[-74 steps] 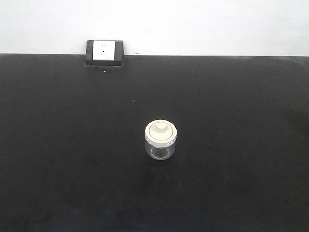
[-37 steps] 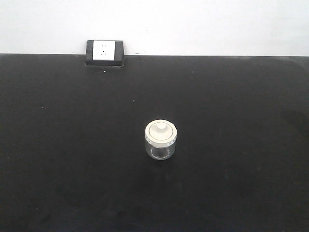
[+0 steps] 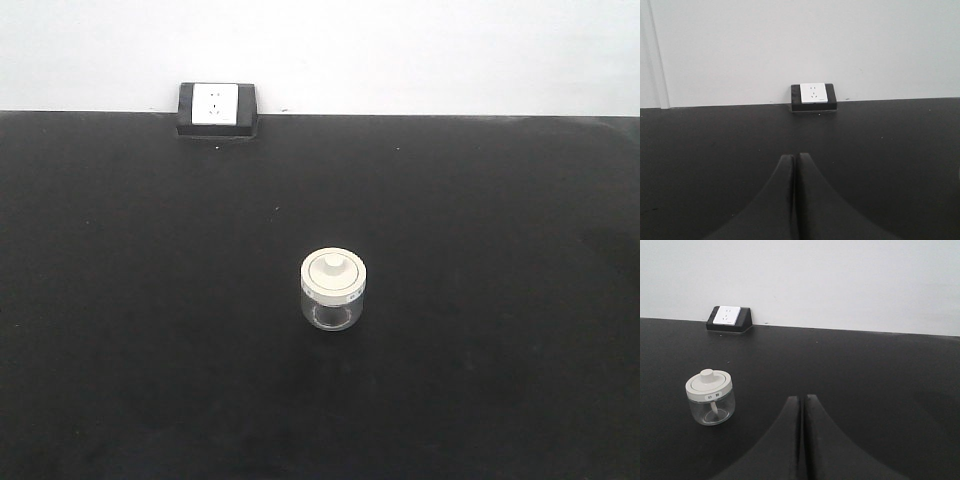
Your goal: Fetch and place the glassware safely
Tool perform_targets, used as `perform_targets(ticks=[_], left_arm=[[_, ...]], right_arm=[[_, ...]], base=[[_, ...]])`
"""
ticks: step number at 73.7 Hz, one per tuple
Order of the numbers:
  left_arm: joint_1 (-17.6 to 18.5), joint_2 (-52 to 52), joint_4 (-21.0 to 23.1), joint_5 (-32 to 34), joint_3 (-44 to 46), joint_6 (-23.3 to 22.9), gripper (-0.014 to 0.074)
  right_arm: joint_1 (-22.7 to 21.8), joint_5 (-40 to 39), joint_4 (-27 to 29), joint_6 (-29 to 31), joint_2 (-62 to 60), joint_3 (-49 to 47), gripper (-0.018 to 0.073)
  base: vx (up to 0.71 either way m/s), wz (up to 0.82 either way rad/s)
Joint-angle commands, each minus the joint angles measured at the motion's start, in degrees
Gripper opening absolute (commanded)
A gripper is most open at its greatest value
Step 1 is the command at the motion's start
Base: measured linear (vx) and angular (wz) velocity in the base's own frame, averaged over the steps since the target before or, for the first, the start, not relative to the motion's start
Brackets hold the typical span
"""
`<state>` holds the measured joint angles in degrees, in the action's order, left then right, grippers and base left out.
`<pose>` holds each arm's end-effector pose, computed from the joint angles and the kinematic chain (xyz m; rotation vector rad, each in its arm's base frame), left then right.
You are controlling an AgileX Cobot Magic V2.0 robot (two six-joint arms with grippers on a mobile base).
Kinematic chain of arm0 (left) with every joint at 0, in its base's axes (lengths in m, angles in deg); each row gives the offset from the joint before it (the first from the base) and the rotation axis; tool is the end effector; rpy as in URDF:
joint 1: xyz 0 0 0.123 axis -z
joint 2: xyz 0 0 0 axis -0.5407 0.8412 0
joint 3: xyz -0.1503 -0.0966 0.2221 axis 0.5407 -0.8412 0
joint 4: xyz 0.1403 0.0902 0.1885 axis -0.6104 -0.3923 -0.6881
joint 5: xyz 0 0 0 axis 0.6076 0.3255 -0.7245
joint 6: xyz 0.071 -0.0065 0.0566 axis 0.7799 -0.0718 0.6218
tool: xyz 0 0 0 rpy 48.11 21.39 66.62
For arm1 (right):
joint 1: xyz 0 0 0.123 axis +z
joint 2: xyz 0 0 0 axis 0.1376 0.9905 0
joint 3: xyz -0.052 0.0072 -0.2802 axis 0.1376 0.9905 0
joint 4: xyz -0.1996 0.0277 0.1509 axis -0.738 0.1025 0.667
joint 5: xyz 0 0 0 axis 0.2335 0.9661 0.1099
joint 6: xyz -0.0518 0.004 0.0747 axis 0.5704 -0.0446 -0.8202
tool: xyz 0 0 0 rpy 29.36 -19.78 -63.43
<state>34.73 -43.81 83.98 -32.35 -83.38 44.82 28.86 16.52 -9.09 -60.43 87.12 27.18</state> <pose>0.0570 -0.0017 0.1993 -0.0075 1.5635 -0.0579 0.0307 -0.0031 0.2750 -0.1526 1.6523 0.1847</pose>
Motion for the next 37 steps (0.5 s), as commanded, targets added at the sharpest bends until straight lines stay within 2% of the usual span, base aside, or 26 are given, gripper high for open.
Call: perform_targets(ticks=[1, 37], left_arm=[[0.0, -1.0, 0.5, 4.1, -1.7, 0.0, -0.0007], [0.0, -1.0, 0.5, 4.1, -1.7, 0.0, -0.0007]], right_arm=[[-0.1, -3.9, -0.9, 0.6, 0.7, -1.3, -0.0008], [-0.1, -3.8, -0.9, 0.6, 0.7, -1.3, -0.0008]], base=[[0.0, 0.0], [0.0, 0.0]])
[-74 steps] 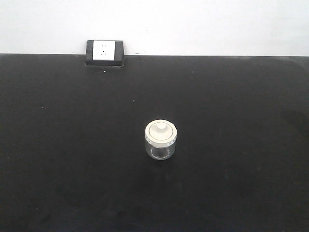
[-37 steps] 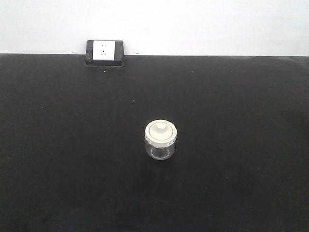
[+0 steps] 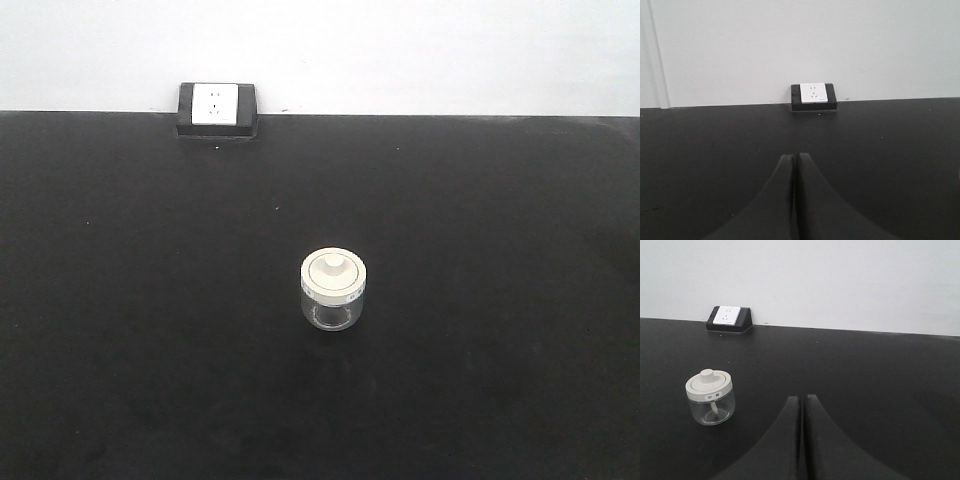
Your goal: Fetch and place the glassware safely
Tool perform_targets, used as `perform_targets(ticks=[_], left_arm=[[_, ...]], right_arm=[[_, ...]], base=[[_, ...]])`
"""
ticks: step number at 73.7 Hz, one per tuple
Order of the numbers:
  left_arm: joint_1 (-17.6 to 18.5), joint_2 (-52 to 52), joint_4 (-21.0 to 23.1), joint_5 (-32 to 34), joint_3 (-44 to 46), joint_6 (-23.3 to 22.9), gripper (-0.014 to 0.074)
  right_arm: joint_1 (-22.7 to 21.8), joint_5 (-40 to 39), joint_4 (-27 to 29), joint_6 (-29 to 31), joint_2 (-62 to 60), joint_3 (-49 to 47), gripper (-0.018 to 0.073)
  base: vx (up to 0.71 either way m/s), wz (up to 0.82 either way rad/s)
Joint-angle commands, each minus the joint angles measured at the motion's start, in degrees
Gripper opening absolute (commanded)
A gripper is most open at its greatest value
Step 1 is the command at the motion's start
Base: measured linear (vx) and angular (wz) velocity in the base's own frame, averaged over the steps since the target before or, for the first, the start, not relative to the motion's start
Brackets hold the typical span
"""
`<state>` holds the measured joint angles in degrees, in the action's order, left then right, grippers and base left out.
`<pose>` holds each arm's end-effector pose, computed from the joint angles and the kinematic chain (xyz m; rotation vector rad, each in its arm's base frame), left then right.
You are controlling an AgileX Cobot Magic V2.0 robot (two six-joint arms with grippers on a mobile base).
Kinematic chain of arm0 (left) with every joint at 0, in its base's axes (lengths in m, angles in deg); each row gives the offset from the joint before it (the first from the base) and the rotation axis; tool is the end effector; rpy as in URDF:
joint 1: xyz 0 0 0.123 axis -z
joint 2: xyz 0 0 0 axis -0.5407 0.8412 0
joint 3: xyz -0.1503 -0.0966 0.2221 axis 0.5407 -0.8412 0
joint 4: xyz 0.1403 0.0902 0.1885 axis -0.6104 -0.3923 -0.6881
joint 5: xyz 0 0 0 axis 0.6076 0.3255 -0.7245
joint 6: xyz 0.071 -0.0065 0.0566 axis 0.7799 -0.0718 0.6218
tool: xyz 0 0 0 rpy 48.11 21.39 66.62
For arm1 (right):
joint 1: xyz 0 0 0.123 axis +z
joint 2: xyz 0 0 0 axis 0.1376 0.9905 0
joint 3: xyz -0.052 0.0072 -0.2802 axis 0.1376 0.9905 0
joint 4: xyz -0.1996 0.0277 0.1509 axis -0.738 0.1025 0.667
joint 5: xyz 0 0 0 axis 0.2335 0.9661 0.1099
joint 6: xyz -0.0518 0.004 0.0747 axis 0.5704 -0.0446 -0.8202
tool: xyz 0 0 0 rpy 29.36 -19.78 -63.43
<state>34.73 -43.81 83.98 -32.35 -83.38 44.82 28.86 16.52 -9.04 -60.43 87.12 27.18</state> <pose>0.0570 -0.0017 0.1993 -0.0075 1.5635 -0.0579 0.0307 -0.0030 0.2750 -0.1523 1.6525 0.1856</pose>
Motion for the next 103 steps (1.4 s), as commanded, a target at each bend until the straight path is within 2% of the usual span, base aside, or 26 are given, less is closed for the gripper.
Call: perform_targets(ticks=[1, 14, 21, 29, 35, 46, 55, 68, 81, 95, 103], left_arm=[[0.0, -1.0, 0.5, 4.1, -1.7, 0.0, -0.0007], [0.0, -1.0, 0.5, 4.1, -1.7, 0.0, -0.0007], [0.0, -1.0, 0.5, 4.1, -1.7, 0.0, -0.0007], [0.0, -1.0, 0.5, 4.1, -1.7, 0.0, -0.0007], [0.0, -1.0, 0.5, 4.1, -1.7, 0.0, -0.0007], [0.0, -1.0, 0.5, 4.1, -1.7, 0.0, -0.0007], [0.0, -1.0, 0.5, 4.1, -1.7, 0.0, -0.0007], [0.0, -1.0, 0.5, 4.1, -1.7, 0.0, -0.0007], [0.0, -1.0, 0.5, 4.1, -1.7, 0.0, -0.0007], [0.0, -1.0, 0.5, 4.1, -1.7, 0.0, -0.0007], [0.0, -1.0, 0.5, 4.1, -1.7, 0.0, -0.0007]], right_arm=[[-0.1, -3.8, -0.9, 0.6, 0.7, -1.3, -0.0008], [-0.2, -3.8, -1.0, 0.6, 0.7, -1.3, -0.0008], [-2.1, -3.9, 0.2, 0.7, 0.7, -1.3, -0.0008], [-8.1, -4.1, 5.3, 1.3, 0.7, -0.9, -0.0008], [-12.5, -6.9, 7.1, 3.6, 0.7, 1.1, -0.0008], [-19.5, -16.6, 8.0, 7.7, 0.1, 8.5, -0.0008], [-22.2, -24.3, 8.1, 8.0, -1.3, 14.9, -0.0008], [-22.4, -33.4, 8.6, 7.9, -1.2, 21.6, -0.0008], [-22.4, -32.5, 10.8, 8.4, -1.2, 21.5, -0.0008], [-22.4, -32.5, 14.7, 13.8, -1.2, 21.5, -0.0008], [-22.4, -32.5, 14.8, 14.3, -1.2, 21.5, -0.0008]], base=[[0.0, 0.0], [0.0, 0.0], [0.0, 0.0], [0.0, 0.0], [0.0, 0.0], [0.0, 0.0], [0.0, 0.0], [0.0, 0.0], [0.0, 0.0], [0.0, 0.0], [0.0, 0.0]])
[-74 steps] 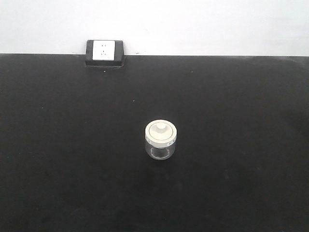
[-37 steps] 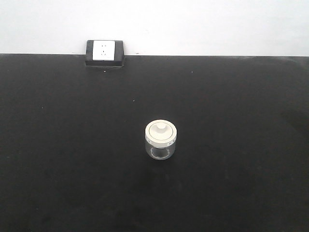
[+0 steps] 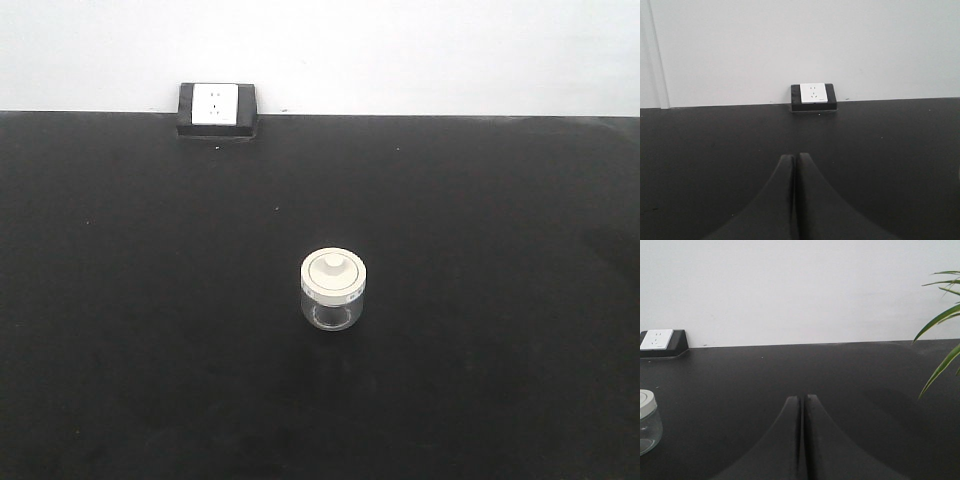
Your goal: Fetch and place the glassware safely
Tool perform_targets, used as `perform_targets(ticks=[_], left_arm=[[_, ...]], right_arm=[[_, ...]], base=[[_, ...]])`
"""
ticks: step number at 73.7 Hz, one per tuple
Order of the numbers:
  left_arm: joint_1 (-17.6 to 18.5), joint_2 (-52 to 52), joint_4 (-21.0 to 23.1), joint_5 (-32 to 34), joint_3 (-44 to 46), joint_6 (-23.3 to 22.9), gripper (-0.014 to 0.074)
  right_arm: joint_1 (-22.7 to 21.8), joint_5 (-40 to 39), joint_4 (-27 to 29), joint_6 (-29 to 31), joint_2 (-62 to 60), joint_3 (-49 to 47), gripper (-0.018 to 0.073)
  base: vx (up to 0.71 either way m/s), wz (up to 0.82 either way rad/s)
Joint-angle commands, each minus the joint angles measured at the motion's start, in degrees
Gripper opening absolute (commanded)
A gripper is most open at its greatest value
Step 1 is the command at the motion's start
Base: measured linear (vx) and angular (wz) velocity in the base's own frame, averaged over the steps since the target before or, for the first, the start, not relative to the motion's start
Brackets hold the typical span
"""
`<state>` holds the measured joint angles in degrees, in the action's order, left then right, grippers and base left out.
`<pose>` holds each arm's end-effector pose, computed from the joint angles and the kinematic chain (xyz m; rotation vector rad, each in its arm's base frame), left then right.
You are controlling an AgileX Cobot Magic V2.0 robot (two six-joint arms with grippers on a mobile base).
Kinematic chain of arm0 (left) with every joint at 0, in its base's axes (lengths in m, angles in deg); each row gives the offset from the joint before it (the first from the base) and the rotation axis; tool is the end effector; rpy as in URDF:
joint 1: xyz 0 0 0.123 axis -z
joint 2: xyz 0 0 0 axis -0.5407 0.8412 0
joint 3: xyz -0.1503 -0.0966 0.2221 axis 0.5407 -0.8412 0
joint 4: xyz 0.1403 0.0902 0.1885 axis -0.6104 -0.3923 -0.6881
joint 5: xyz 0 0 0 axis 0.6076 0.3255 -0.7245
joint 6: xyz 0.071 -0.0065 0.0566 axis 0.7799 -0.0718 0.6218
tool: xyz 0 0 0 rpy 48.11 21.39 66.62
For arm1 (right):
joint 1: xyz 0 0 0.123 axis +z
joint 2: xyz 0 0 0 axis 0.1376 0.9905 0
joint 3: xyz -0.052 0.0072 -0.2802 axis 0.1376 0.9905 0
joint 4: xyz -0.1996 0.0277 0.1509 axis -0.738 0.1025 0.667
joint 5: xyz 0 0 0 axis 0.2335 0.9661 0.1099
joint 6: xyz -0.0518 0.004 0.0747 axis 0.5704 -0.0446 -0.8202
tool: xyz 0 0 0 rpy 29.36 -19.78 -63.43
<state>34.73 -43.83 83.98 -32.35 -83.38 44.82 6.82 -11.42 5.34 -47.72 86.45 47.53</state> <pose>0.0569 -0.0017 0.1993 -0.0075 1.5631 -0.0579 0.0565 -0.0013 0.2015 0.0419 1.5327 0.0100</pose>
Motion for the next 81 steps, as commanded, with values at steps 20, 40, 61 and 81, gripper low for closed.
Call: perform_targets(ticks=[20, 40, 61, 81], left_arm=[[0.0, -1.0, 0.5, 4.1, -1.7, 0.0, -0.0007], [0.0, -1.0, 0.5, 4.1, -1.7, 0.0, -0.0007], [0.0, -1.0, 0.5, 4.1, -1.7, 0.0, -0.0007], [0.0, -1.0, 0.5, 4.1, -1.7, 0.0, -0.0007]], right_arm=[[-0.4, -4.4, 0.4, 1.4, -0.5, 1.1, -0.0008], [-0.4, -4.5, 0.4, 1.4, -0.5, 1.1, -0.0008], [-0.4, -4.5, 0.4, 1.4, -0.5, 1.1, -0.0008], [-0.4, -4.5, 0.4, 1.4, -0.5, 1.1, -0.0008]], base=[[0.0, 0.0], [0.0, 0.0], [0.0, 0.0], [0.0, 0.0]])
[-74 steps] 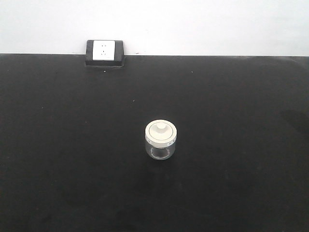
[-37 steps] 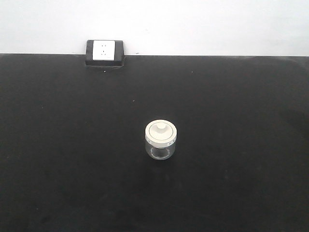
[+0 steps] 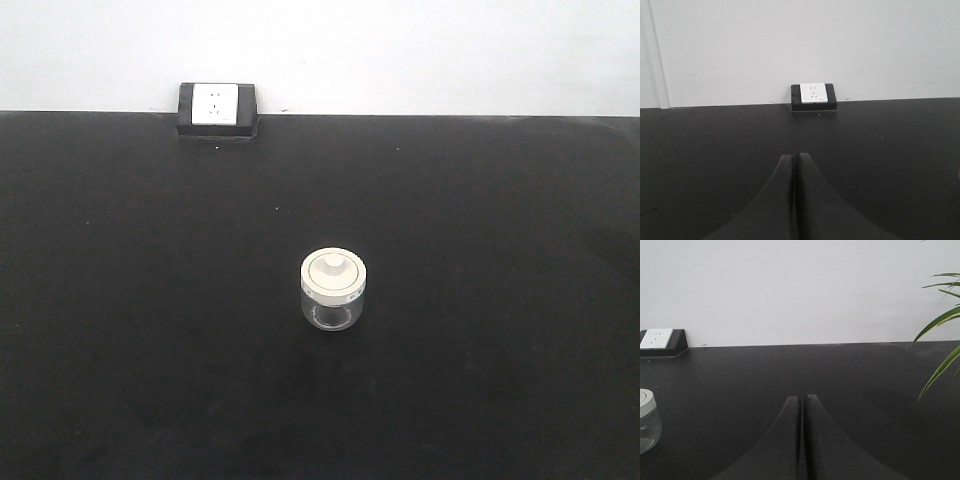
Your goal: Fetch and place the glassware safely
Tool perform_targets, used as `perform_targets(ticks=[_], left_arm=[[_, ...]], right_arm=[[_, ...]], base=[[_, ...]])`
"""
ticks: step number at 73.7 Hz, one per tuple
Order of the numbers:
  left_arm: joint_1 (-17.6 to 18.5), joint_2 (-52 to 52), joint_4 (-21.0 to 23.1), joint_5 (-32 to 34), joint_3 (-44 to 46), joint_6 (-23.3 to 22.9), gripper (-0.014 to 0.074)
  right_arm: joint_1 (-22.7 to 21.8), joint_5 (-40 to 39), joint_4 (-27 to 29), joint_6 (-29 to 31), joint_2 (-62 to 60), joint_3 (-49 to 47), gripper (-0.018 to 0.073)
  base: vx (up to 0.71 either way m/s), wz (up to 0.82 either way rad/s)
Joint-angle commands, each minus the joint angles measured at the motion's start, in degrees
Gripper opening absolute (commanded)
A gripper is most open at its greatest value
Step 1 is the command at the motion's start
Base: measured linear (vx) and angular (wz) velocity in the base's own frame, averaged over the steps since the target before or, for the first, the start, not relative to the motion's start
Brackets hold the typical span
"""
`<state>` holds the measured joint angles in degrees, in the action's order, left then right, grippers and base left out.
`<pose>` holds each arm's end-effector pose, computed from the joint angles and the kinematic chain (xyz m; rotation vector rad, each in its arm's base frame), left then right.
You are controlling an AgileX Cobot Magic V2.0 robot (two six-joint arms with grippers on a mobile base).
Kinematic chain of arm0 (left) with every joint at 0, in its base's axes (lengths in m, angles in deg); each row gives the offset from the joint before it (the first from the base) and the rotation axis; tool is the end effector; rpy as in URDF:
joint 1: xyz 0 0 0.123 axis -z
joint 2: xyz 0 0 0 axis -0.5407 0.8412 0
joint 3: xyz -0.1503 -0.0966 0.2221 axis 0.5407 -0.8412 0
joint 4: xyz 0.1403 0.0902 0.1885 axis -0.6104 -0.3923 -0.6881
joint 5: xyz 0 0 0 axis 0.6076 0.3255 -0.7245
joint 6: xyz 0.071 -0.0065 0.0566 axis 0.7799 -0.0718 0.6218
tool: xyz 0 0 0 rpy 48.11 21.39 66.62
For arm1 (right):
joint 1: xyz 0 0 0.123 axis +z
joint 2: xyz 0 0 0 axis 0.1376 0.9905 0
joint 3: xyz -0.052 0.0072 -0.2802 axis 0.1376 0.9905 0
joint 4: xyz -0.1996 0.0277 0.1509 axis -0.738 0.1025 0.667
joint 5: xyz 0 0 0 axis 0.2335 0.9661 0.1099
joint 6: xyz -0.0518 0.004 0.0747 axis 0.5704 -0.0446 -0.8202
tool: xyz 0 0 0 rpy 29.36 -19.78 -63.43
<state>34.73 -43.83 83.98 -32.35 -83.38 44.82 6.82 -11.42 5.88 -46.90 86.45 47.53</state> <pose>0.0569 -0.0017 0.1993 -0.0075 1.5631 -0.0579 0.0565 -0.0013 0.2015 0.0379 1.5329 0.0064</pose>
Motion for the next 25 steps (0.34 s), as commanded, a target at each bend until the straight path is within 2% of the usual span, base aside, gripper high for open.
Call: perform_targets(ticks=[1, 25], left_arm=[[0.0, -1.0, 0.5, 4.1, -1.7, 0.0, -0.0007], [0.0, -1.0, 0.5, 4.1, -1.7, 0.0, -0.0007]], right_arm=[[-0.4, -4.5, -0.2, 0.5, -0.5, 1.1, -0.0008], [-0.4, -4.5, -0.2, 0.5, -0.5, 1.1, -0.0008]], base=[[0.0, 0.0], [0.0, 0.0]])
